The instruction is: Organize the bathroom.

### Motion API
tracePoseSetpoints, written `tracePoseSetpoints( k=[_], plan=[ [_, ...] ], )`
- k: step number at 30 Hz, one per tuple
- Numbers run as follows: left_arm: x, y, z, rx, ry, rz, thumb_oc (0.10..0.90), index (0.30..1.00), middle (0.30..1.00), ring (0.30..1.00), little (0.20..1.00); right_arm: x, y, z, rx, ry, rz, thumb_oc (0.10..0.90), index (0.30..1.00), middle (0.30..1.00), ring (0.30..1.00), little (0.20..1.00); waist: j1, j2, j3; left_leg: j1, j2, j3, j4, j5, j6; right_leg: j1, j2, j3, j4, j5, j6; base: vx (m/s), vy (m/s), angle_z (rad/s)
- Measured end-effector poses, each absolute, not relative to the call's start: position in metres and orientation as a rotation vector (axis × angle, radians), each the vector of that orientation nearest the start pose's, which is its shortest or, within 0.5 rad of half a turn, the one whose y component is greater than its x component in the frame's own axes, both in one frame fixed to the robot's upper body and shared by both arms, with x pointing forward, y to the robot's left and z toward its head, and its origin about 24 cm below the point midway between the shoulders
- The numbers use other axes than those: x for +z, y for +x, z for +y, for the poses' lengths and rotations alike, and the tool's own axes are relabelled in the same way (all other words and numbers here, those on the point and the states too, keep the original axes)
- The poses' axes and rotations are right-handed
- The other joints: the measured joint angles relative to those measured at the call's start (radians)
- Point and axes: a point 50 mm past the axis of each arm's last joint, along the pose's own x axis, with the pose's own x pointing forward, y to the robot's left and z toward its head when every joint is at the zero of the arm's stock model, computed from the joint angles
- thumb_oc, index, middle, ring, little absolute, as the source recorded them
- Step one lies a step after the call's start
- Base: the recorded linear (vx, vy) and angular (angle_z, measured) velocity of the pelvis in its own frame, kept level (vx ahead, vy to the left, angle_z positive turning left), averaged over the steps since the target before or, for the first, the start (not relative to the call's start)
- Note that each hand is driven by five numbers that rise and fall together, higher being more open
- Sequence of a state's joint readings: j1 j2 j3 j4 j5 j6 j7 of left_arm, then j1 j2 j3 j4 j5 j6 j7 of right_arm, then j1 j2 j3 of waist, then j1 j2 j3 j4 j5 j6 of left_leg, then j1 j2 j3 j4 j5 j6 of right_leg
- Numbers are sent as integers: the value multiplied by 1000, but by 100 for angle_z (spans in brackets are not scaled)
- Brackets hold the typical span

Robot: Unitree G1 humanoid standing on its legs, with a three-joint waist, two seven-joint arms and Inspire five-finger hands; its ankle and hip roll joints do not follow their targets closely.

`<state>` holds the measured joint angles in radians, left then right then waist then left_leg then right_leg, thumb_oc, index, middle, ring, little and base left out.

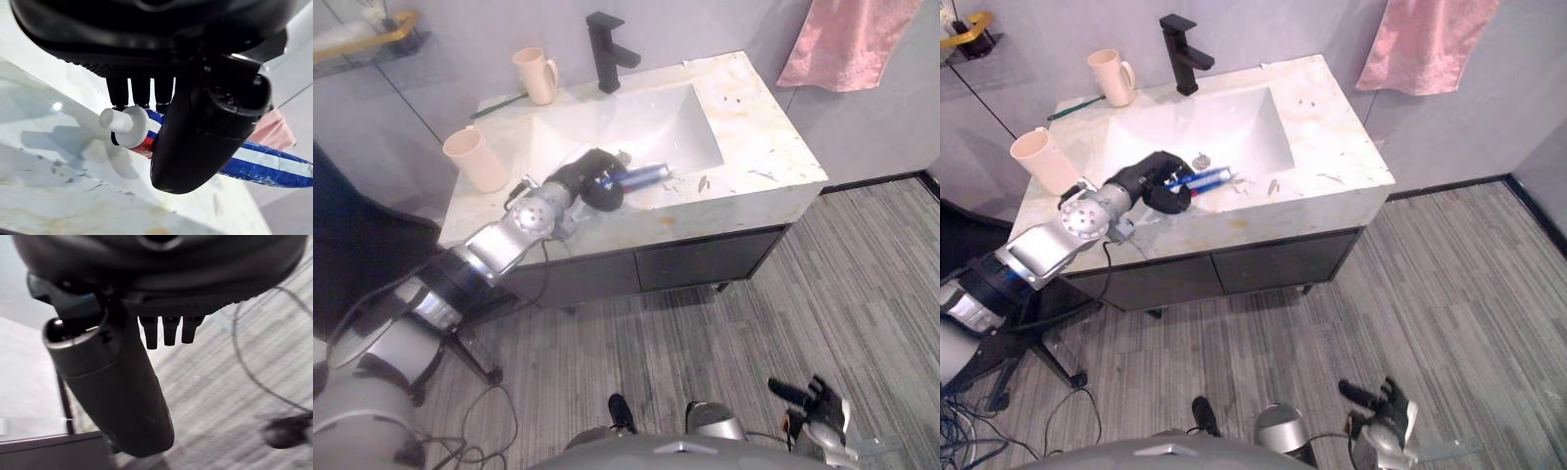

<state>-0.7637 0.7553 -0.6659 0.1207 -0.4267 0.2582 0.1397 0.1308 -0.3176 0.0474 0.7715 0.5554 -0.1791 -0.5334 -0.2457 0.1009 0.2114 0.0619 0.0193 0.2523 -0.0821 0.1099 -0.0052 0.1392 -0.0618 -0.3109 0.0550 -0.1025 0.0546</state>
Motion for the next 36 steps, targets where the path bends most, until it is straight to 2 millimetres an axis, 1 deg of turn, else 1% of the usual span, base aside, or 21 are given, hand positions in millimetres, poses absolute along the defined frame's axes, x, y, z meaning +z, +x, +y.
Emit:
tracePoseSetpoints(
  k=[3,7,9,12,14,15,16,18,20,21,22,23,24,25,26,27,28,29,31,33,36],
  plan=[
    [179,342,149,-237,486,-173,400,300,300,300,300,-82,140,-291,-1052,3,546,800,900,900,900,900,0,-16,4,1,-6,0,2,-1,0,0,-4,6,-1,0,0,-85,116,2],
    [199,341,156,-115,350,-248,400,300,300,300,300,-61,135,-305,-1332,44,398,800,900,900,900,900,-8,-31,7,12,-8,22,0,-11,10,1,-7,32,-4,8,12,-81,126,-17],
    [203,341,159,-67,288,-262,400,300,300,300,300,-47,134,-311,-1438,73,299,800,900,900,900,900,-15,-38,6,19,-9,36,0,-21,12,1,-7,50,-6,11,16,-78,113,-29],
    [208,341,161,12,224,-289,400,300,300,300,300,19,136,-324,-1595,39,-84,800,900,900,900,900,-61,-43,5,19,-14,55,-1,-29,17,4,-7,71,-24,32,39,-71,122,-23],
    [209,340,157,16,184,-298,400,300,300,300,300,67,137,-336,-1622,12,-353,800,900,900,900,900,-72,-48,1,17,-17,64,-2,-33,21,6,-8,79,-44,49,45,-59,109,-21],
    [208,340,153,15,160,-298,400,300,300,300,300,102,136,-344,-1599,-18,-558,800,900,900,900,900,-75,-51,0,17,-19,72,-2,-36,24,7,-9,94,-55,56,44,-60,75,-19],
    [207,340,151,16,151,-296,400,300,300,300,300,122,137,-347,-1572,-39,-674,800,900,900,900,900,-79,-53,-1,17,-20,75,-2,-36,24,8,-10,97,-62,62,43,-60,105,-19],
    [204,339,146,21,102,-279,400,300,300,300,300,186,141,-343,-1384,-38,-1043,800,900,900,900,900,-87,-58,-4,16,-21,82,-3,-38,25,12,-10,100,-83,79,46,-34,82,-14],
    [201,338,142,20,85,-273,400,300,300,300,300,207,144,-336,-1272,-15,-1170,800,900,900,900,900,-89,-63,-9,16,-21,83,-3,-38,25,14,-10,100,-88,83,43,-41,54,-5],
    [197,337,137,22,60,-262,400,300,300,300,300,224,153,-325,-1131,61,-1263,800,900,900,900,900,-88,-68,-16,16,-20,83,-4,-38,26,15,-8,101,-92,88,42,-50,37,-1],
    [191,335,124,-1,17,-241,400,300,300,300,300,244,167,-307,-928,182,-1356,800,900,900,900,900,-86,-73,-32,15,-19,82,-3,-35,29,14,-6,109,-96,92,42,-41,24,0],
    [191,335,124,-1,17,-241,400,300,300,300,300,244,167,-307,-928,182,-1356,800,900,900,900,900,-86,-73,-32,15,-19,82,-3,-35,29,14,-6,109,-96,92,42,-58,65,7],
    [190,333,116,-32,11,-241,400,300,300,300,300,248,174,-298,-832,166,-1361,800,900,900,900,900,-71,-78,-37,14,-20,79,-3,-33,32,16,-6,106,-101,96,41,-73,82,-4],
    [186,331,108,-25,-13,-233,400,300,300,300,300,257,195,-275,-659,301,-1328,800,900,900,900,900,-48,-72,-49,6,-20,83,-7,-38,30,17,-13,96,-104,101,38,-99,99,4],
    [182,332,99,-24,-49,-212,400,300,300,300,300,273,219,-246,-468,412,-1283,800,900,900,900,900,-47,-55,-63,-2,-24,76,-7,-36,32,12,-9,93,-112,109,41,-68,65,8],
    [181,331,91,-42,-74,-205,400,300,300,300,300,280,228,-231,-363,382,-1251,800,900,900,900,900,-39,-46,-69,-7,-26,70,-7,-36,33,10,-9,90,-112,109,41,-48,37,29],
    [179,328,77,-93,-100,-196,400,300,300,300,300,284,243,-207,-199,270,-1171,800,900,900,900,900,-13,-39,-75,-13,-28,56,-4,-28,44,8,-10,75,-112,110,42,-25,21,33],
    [178,326,69,-121,-108,-192,400,300,300,300,300,282,250,-193,-99,190,-1114,800,900,900,900,900,3,-40,-78,-18,-28,46,-4,-23,47,8,-10,64,-112,110,42,-22,22,42],
    [173,323,61,-167,-111,-184,400,300,300,300,300,265,273,-151,165,26,-928,800,900,900,900,900,54,-57,-86,-31,-25,21,-3,-8,49,7,-6,38,-112,110,42,-6,17,39],
    [172,324,61,-175,-115,-189,400,300,300,300,300,247,289,-134,255,-19,-802,800,900,900,900,900,90,-74,-95,-42,-25,0,-3,-2,49,5,-6,14,-113,110,41,2,12,35],
    [175,326,68,-155,-118,-216,400,300,300,300,300,226,305,-132,298,-11,-656,800,900,900,900,900,146,-90,-94,-54,-36,-21,-2,2,52,6,-8,-7,-114,109,41,19,15,30]
  ],
)
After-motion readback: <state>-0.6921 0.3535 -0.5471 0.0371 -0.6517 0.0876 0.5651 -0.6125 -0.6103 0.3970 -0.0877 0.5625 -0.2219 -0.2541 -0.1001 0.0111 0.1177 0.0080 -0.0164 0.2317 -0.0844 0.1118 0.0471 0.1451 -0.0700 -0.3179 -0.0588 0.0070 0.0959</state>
